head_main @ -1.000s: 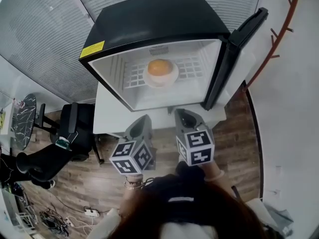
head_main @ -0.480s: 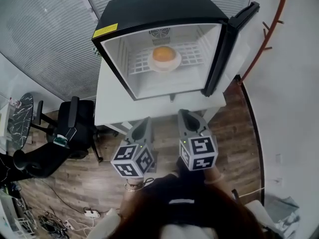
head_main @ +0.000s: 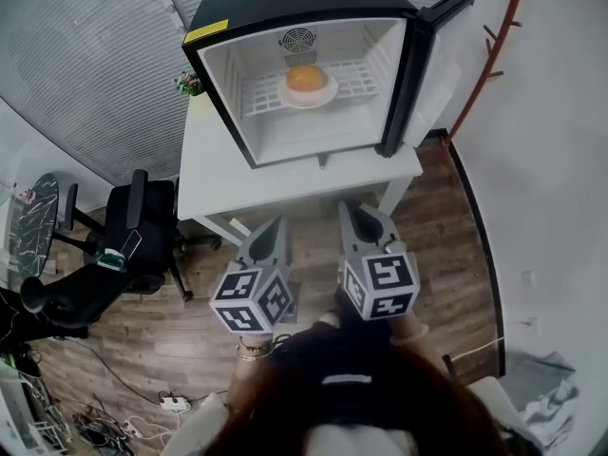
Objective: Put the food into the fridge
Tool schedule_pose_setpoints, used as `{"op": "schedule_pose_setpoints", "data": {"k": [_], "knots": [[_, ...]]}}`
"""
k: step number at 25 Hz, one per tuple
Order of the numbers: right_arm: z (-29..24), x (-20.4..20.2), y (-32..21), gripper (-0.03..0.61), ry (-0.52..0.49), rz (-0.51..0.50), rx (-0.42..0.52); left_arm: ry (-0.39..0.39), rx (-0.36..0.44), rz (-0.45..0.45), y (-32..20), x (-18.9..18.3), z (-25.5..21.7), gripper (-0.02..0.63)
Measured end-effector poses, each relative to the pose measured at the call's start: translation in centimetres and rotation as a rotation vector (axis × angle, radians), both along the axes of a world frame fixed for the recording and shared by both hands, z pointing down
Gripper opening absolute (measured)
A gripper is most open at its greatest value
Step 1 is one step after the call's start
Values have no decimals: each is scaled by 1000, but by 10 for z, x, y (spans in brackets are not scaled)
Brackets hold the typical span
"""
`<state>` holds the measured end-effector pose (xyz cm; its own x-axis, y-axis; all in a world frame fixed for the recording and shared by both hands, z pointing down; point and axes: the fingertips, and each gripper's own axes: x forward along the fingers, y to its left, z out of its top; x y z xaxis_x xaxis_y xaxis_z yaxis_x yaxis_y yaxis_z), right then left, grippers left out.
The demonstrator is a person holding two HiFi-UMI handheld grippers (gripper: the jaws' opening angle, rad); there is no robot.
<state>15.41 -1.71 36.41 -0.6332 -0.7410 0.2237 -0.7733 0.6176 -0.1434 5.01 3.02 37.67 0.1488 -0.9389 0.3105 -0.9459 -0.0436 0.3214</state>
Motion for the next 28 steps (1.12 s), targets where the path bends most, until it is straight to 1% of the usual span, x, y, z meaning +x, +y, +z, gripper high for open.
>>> {"op": "schedule_pose_setpoints", "data": {"k": [7, 15, 22, 28], "knots": [[-7, 10, 25, -5, 1, 20, 37, 0, 11, 17, 26, 8, -1, 0], [-9, 20, 51, -5, 9, 33, 58, 11, -2, 24, 52, 13, 9, 0], [-7, 18, 69, -5, 11, 15, 71, 26, -12, 26, 64, 15, 18, 0], [-9, 14, 75, -5, 18, 6, 84, 40, 1, 26, 69, 14, 17, 0]]}}
